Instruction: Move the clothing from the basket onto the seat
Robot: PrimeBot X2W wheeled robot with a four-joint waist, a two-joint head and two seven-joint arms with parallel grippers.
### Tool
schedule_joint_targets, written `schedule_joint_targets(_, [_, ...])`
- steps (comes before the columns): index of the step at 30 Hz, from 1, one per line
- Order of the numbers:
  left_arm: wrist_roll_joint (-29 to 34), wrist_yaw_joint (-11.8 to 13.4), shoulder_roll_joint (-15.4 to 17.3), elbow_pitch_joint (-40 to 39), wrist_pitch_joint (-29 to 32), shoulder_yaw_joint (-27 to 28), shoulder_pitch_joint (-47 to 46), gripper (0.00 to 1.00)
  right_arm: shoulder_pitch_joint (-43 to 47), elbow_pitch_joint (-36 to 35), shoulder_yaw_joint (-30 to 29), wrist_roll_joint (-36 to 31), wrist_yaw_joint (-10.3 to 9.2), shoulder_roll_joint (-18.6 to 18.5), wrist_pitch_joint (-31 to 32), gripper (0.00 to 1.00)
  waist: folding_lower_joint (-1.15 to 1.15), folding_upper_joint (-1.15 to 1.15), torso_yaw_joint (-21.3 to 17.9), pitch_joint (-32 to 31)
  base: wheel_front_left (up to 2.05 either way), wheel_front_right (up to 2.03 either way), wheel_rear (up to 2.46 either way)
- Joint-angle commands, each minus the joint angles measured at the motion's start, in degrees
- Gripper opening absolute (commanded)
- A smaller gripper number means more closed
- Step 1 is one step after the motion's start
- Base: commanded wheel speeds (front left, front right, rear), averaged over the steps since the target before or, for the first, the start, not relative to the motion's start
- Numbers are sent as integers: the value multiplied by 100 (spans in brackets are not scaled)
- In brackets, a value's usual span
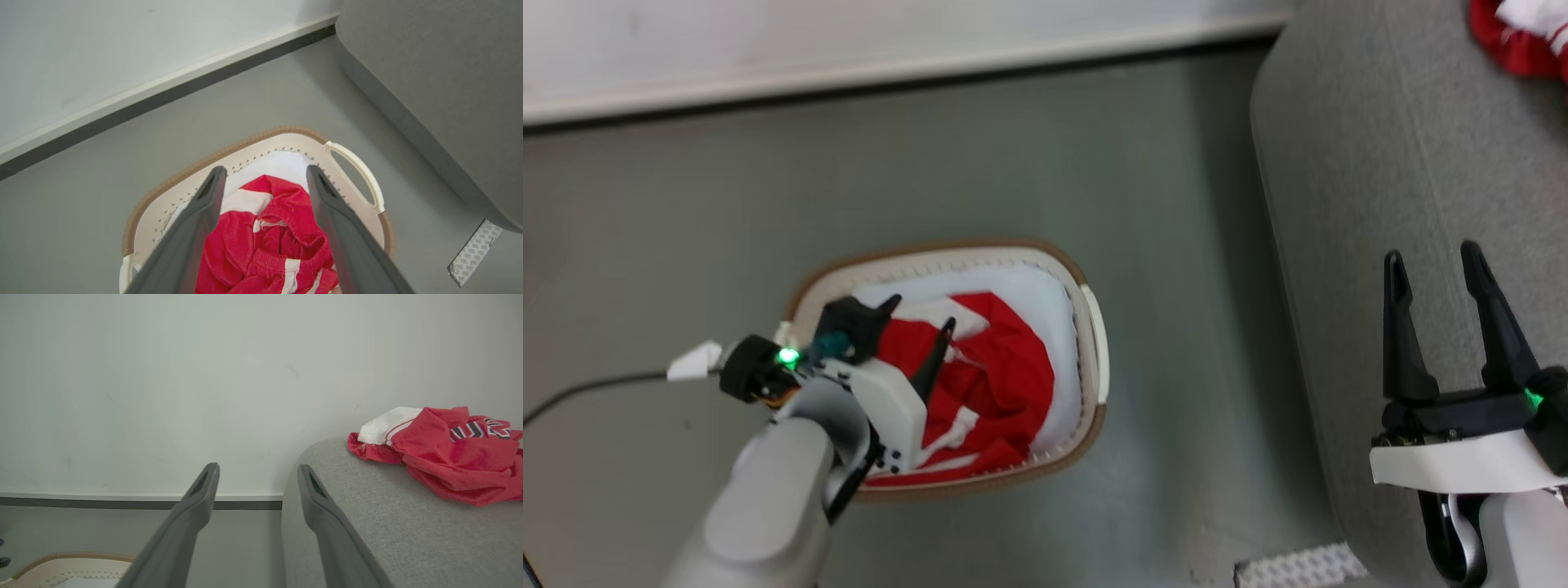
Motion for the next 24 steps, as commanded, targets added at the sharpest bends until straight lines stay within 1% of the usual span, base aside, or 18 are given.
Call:
schedule_joint_targets(1, [-32, -8, 103, 164, 118, -10, -252, 100, -156, -94, 43, 60, -14, 0, 4, 100, -3, 0, -454, 957, 0, 0, 0])
schedule_joint_targets(6, [-45, -14, 284, 921, 504, -192, -778, 100, -362, -335, 175, 177, -14, 1, 4, 100, -3, 0, -647, 1465, 0, 0, 0])
schedule_joint_targets(11, [-225, -1, 363, 1446, 753, -243, -1176, 100, -490, -478, 252, 243, -14, 1, 4, 100, -3, 0, -748, 1853, 0, 0, 0])
schedule_joint_targets(12, [-225, -1, 363, 1446, 753, -243, -1176, 100, -490, -478, 252, 243, -14, 1, 4, 100, -3, 0, -748, 1853, 0, 0, 0])
schedule_joint_targets(13, [-124, 29, 424, 1634, 855, -290, -1299, 100, -564, -518, 295, 276, -14, 1, 4, 100, -3, 0, -785, 1978, 0, 0, 0])
schedule_joint_targets(15, [-130, 46, 434, 1721, 889, -276, -1365, 100, -589, -535, 317, 294, -14, 1, 4, 100, -3, 0, -802, 2033, 0, 0, 0])
schedule_joint_targets(18, [-73, 146, 536, 1949, 998, -296, -1527, 100, -646, -578, 375, 347, -14, 1, 5, 100, -3, 0, -860, 2197, 0, 0, 0])
schedule_joint_targets(24, [-177, 101, 569, 2275, 1083, -344, -1649, 100, -686, -605, 396, 436, -14, 0, 4, 100, -3, 0, -965, 2385, 0, 0, 0])
